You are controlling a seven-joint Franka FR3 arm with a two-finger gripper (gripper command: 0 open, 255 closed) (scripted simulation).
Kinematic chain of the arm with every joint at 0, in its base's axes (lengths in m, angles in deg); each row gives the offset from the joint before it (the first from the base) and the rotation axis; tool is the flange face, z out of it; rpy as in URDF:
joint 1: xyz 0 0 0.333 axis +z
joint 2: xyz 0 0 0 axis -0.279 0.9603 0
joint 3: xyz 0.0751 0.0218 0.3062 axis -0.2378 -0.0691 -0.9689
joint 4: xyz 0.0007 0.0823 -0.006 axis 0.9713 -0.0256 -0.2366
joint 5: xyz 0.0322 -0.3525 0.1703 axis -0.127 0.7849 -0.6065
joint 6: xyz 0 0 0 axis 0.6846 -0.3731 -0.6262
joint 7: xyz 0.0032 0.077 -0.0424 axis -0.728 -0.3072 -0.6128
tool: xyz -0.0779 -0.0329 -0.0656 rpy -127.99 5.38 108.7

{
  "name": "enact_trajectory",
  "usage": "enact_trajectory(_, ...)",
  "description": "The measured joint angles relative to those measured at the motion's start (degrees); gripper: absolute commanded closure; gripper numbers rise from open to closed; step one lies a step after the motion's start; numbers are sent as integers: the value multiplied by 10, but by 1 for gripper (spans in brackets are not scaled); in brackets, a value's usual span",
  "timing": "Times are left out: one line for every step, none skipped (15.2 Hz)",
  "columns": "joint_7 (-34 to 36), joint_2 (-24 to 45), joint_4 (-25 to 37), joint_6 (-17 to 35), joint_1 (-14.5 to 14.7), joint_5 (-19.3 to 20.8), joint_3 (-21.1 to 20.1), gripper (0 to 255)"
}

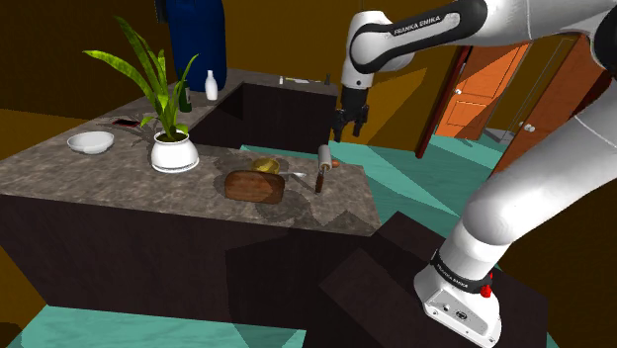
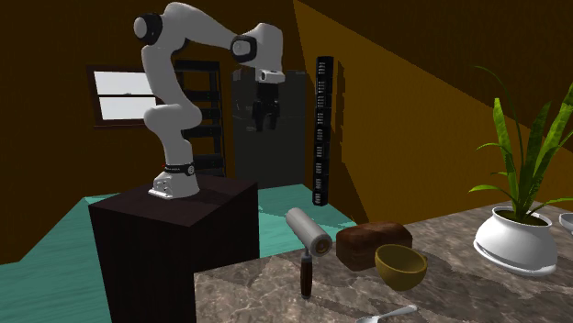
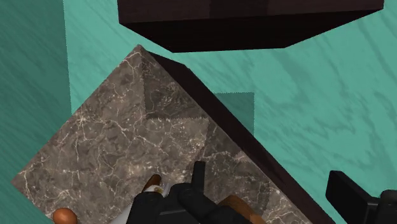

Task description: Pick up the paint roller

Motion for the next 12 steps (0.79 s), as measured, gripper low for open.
enact_trajectory(10,16,5,10,-4,4,0,0)
enact_trajectory(18,38,16,21,-8,9,1,0)
enact_trajectory(31,61,26,33,-10,12,-1,0)
enact_trajectory(40,79,33,44,-14,17,0,0)
enact_trajectory(51,104,47,53,-16,21,0,0)
enact_trajectory(61,128,62,62,-20,26,2,0)
enact_trajectory(71,151,77,69,-23,31,3,0)
enact_trajectory(80,173,91,75,-26,36,6,0)
enact_trajectory(90,187,97,82,-28,40,8,0)
enact_trajectory(99,210,111,91,-30,44,10,0)
enact_trajectory(108,228,126,93,-33,48,13,0)
enact_trajectory(115,249,143,96,-35,52,17,0)
